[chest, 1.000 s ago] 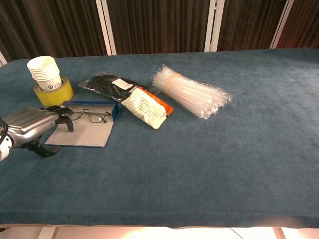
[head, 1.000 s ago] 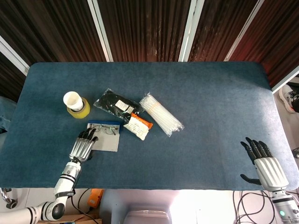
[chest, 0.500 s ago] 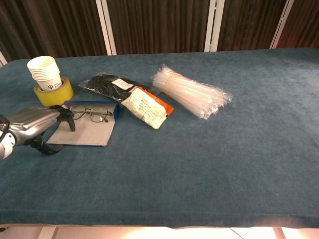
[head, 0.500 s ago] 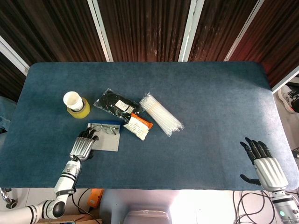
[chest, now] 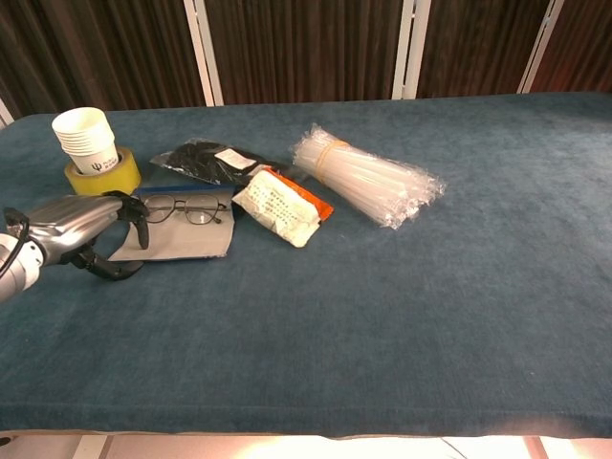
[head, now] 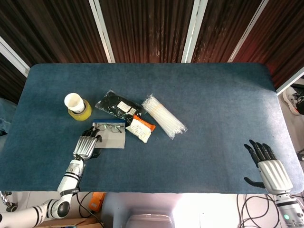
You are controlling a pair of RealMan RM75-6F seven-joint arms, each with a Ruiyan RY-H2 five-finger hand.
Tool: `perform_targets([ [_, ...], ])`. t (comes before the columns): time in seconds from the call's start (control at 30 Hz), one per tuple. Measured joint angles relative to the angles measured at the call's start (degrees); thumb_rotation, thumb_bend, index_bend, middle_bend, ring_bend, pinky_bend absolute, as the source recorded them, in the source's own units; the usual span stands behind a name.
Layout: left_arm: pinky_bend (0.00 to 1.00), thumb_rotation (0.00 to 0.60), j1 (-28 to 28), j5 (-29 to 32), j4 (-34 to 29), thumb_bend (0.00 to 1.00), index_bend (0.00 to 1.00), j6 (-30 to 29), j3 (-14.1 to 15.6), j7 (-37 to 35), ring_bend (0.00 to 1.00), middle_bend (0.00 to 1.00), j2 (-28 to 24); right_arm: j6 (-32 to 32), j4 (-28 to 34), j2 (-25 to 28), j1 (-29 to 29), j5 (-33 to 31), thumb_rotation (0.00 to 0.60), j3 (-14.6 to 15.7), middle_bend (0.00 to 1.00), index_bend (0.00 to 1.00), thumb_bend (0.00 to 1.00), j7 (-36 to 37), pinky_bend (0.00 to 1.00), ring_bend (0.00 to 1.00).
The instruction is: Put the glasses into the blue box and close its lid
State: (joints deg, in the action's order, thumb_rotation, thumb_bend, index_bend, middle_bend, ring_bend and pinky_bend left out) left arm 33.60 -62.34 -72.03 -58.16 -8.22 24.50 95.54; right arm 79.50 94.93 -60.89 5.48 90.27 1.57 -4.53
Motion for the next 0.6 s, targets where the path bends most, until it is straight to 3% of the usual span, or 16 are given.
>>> perform_targets([
  [0.23,0.18,0.464,0.2,-1.1,2.6,0.36,0.49,-1.6,-1.0,-2.0,0.05,0.15,1.4,0.1,0.2,0.1,-0.1,0.0,0.600,0.0,0.00,0.00,0.27,0.3,0.00,0.00],
  [0.6,0.18,0.466,1.0,-2.2,11.5,0.36,0.53,-3.3,-2.6,-4.8,0.07,0.18,6.8,0.3,0.1,0.5,-0.1,0.0,0.600,0.0,0.00,0.00,0.27,1.0,0.00,0.00],
])
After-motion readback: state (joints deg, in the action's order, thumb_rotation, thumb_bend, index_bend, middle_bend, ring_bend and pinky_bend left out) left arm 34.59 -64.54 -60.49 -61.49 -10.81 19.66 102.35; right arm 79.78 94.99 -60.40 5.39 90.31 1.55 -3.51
